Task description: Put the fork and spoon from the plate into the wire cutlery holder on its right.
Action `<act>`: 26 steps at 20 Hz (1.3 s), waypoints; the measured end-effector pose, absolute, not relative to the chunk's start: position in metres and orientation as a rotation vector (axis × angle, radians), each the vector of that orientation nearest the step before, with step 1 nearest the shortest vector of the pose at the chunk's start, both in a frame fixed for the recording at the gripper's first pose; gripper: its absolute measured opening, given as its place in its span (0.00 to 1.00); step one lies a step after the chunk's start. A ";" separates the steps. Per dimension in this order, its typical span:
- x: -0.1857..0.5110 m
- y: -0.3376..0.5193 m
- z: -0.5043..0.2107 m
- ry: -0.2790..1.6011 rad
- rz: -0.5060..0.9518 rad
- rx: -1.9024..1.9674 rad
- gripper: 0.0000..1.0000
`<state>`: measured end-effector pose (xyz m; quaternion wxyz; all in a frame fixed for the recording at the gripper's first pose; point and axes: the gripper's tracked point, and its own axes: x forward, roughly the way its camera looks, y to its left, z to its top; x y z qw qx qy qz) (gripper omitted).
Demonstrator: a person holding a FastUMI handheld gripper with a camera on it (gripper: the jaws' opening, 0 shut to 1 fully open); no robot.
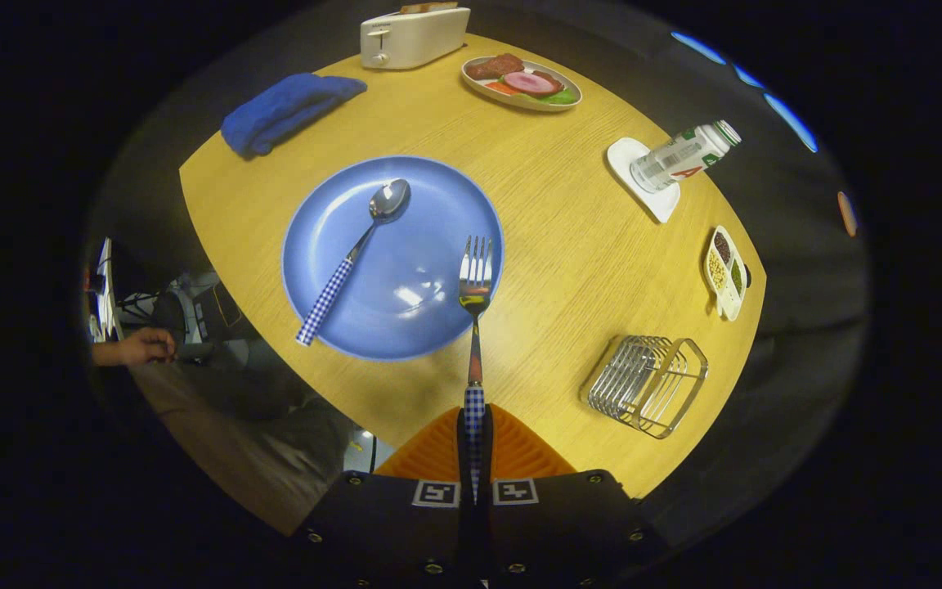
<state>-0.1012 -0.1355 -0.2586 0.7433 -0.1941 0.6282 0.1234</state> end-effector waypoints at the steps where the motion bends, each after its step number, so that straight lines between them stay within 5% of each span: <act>1: -0.107 -0.144 -0.255 1.390 0.274 -0.448 0.00; 26: -0.132 -0.315 -0.198 1.680 0.122 -0.463 0.01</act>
